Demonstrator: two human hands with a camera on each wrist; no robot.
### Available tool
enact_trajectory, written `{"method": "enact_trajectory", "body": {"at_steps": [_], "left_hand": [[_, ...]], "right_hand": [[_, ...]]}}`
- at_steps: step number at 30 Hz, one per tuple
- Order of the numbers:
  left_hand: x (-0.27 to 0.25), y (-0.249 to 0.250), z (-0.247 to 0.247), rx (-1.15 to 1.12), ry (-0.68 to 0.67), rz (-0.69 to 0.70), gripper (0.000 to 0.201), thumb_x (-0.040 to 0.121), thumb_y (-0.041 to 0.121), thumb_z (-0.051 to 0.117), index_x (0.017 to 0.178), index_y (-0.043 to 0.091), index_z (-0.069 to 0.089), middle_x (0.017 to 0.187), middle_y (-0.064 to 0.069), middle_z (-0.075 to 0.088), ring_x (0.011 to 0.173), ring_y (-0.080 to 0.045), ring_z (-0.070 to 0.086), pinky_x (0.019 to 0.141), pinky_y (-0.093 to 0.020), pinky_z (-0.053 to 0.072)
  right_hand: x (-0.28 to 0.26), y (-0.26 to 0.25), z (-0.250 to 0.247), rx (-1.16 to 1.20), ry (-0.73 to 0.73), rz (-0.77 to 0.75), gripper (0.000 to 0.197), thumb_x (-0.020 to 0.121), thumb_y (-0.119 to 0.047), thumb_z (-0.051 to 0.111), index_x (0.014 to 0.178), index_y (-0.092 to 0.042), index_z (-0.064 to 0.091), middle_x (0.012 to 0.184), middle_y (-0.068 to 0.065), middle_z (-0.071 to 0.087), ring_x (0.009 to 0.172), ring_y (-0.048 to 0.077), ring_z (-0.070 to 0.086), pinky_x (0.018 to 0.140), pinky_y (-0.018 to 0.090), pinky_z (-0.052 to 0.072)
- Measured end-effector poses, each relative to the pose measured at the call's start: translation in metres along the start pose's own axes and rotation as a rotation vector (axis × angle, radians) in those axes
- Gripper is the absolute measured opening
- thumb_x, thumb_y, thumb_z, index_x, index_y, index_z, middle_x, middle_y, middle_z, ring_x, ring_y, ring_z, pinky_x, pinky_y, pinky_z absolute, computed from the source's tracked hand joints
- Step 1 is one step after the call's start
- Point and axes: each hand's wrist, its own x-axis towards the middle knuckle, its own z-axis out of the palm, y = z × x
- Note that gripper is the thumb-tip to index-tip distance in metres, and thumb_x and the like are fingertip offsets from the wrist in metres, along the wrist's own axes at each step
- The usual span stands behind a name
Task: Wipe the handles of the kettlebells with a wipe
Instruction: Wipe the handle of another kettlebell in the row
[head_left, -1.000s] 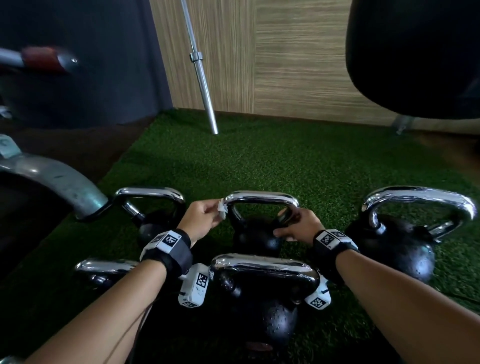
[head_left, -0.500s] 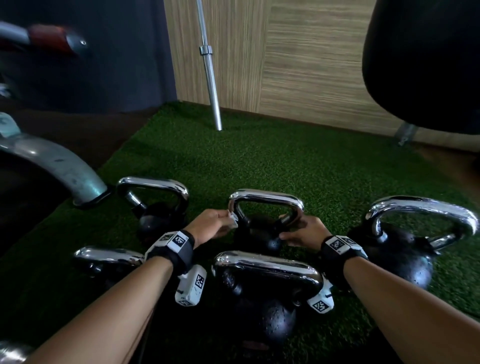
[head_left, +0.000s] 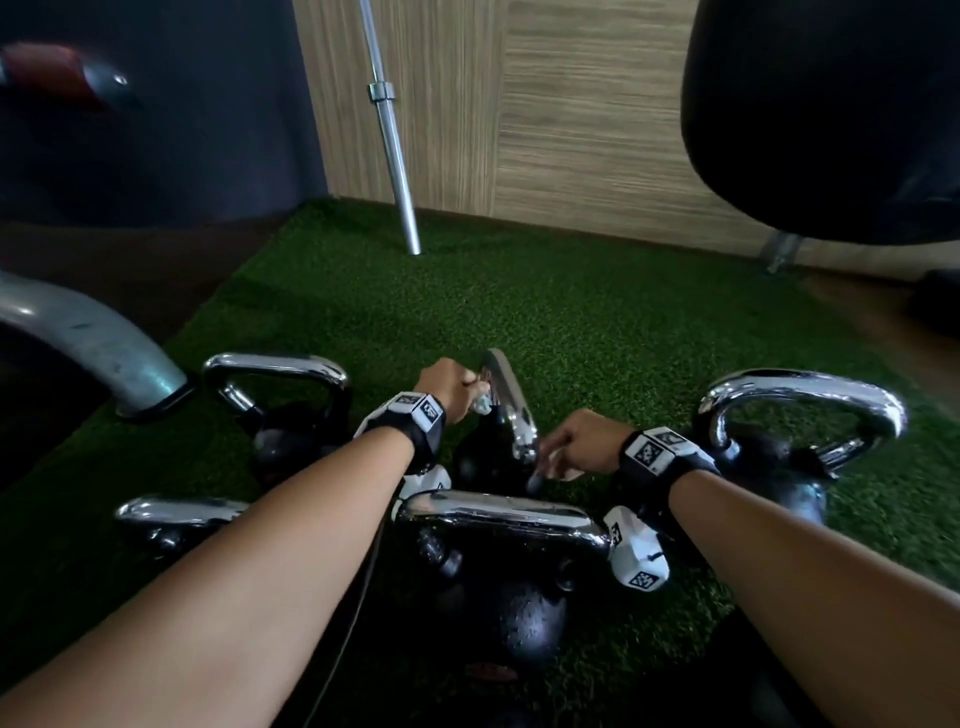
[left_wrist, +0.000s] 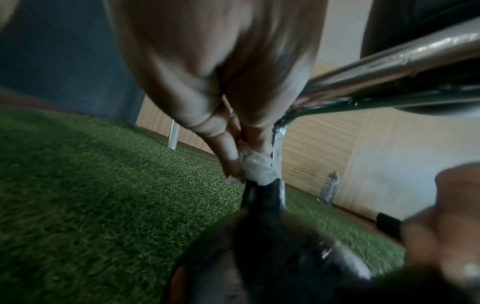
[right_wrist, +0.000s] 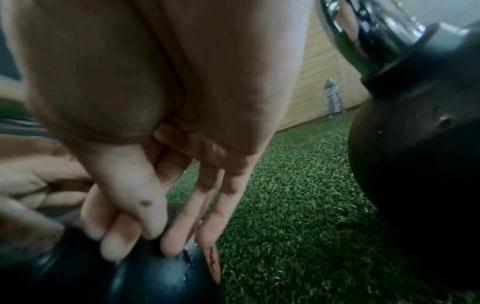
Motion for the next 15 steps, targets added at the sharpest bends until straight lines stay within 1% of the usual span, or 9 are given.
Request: {"method": "enact_trajectory", "body": {"at_steps": [3,5,7,8,9,12,13,14,15], "left_hand": [[0.006,0.013,0.001,0.028,-0.044,0.019,0.025,0.099,0.021,0.061,0.078,0.012,0.072,0.078,-0.005,0.068,0.083,-0.027,0.066,0.069,-0.027,0.045],[0.012,0.008,0.003,-0.048,-0.122,0.017,0.026,0.101,0.017,0.056,0.081,0.013,0.073,0.082,-0.005,0.069,0.087,-0.026,0.066,0.076,-0.028,0.048],[0.014,-0.003,0.006,-0.201,-0.174,-0.011,0.025,0.103,0.01,0.051,0.114,0.002,0.072,0.103,-0.006,0.068,0.099,-0.023,0.062,0.095,-0.035,0.051],[0.012,-0.008,0.008,-0.268,-0.182,-0.024,0.028,0.103,0.007,0.052,0.125,0.0,0.068,0.107,-0.007,0.065,0.099,-0.022,0.059,0.098,-0.037,0.049],[0.011,-0.013,0.012,-0.316,-0.182,-0.036,0.03,0.102,0.007,0.056,0.129,0.0,0.066,0.107,-0.01,0.066,0.096,-0.021,0.059,0.095,-0.036,0.049],[0.008,-0.015,0.022,-0.389,-0.107,-0.054,0.025,0.097,0.006,0.066,0.122,0.005,0.07,0.104,-0.013,0.073,0.066,0.001,0.067,0.069,-0.012,0.051],[0.009,-0.011,0.022,-0.387,-0.073,-0.066,0.026,0.095,0.003,0.068,0.121,-0.001,0.07,0.108,-0.013,0.073,0.056,0.006,0.065,0.062,-0.008,0.052],[0.011,-0.007,0.021,-0.417,-0.05,-0.092,0.026,0.093,0.0,0.069,0.118,-0.006,0.069,0.11,-0.014,0.072,0.055,0.004,0.066,0.061,-0.009,0.054],[0.014,-0.004,0.018,-0.434,-0.042,-0.105,0.026,0.092,-0.003,0.07,0.118,-0.008,0.069,0.11,-0.015,0.071,0.061,-0.002,0.069,0.064,-0.012,0.057]], "right_hand": [[0.002,-0.002,0.0,0.02,-0.134,-0.015,0.029,0.09,0.011,0.061,0.105,-0.005,0.08,0.087,-0.017,0.078,0.084,0.004,0.071,0.09,0.032,0.06],[0.006,-0.002,-0.004,0.042,-0.133,-0.015,0.027,0.09,0.007,0.064,0.102,-0.012,0.08,0.089,-0.016,0.079,0.089,0.006,0.072,0.095,0.037,0.058],[0.015,-0.002,-0.006,0.155,0.059,-0.013,0.02,0.09,0.0,0.068,0.097,-0.016,0.078,0.092,-0.003,0.078,0.081,0.014,0.07,0.089,0.043,0.06],[0.019,-0.002,-0.006,0.231,0.16,-0.004,0.016,0.088,-0.007,0.075,0.099,-0.018,0.076,0.094,0.002,0.076,0.075,0.016,0.066,0.081,0.043,0.061],[0.023,-0.002,-0.005,0.286,0.219,0.015,0.025,0.084,-0.016,0.083,0.106,-0.02,0.073,0.096,0.004,0.074,0.073,0.017,0.063,0.072,0.04,0.061],[0.024,-0.004,0.003,0.217,0.094,0.048,0.062,0.077,-0.035,0.089,0.131,-0.031,0.06,0.104,-0.001,0.067,0.082,0.014,0.065,0.062,0.028,0.055],[0.023,-0.004,0.006,0.197,0.027,0.037,0.062,0.079,-0.035,0.087,0.134,-0.028,0.061,0.104,-0.002,0.069,0.08,0.011,0.067,0.06,0.026,0.056],[0.021,-0.003,0.01,0.209,-0.017,0.029,0.057,0.081,-0.033,0.086,0.133,-0.024,0.065,0.105,-0.001,0.073,0.077,0.009,0.068,0.062,0.025,0.058],[0.02,-0.001,0.012,0.241,-0.033,0.027,0.054,0.082,-0.03,0.085,0.132,-0.022,0.067,0.108,0.0,0.076,0.077,0.009,0.07,0.066,0.027,0.06]]}}
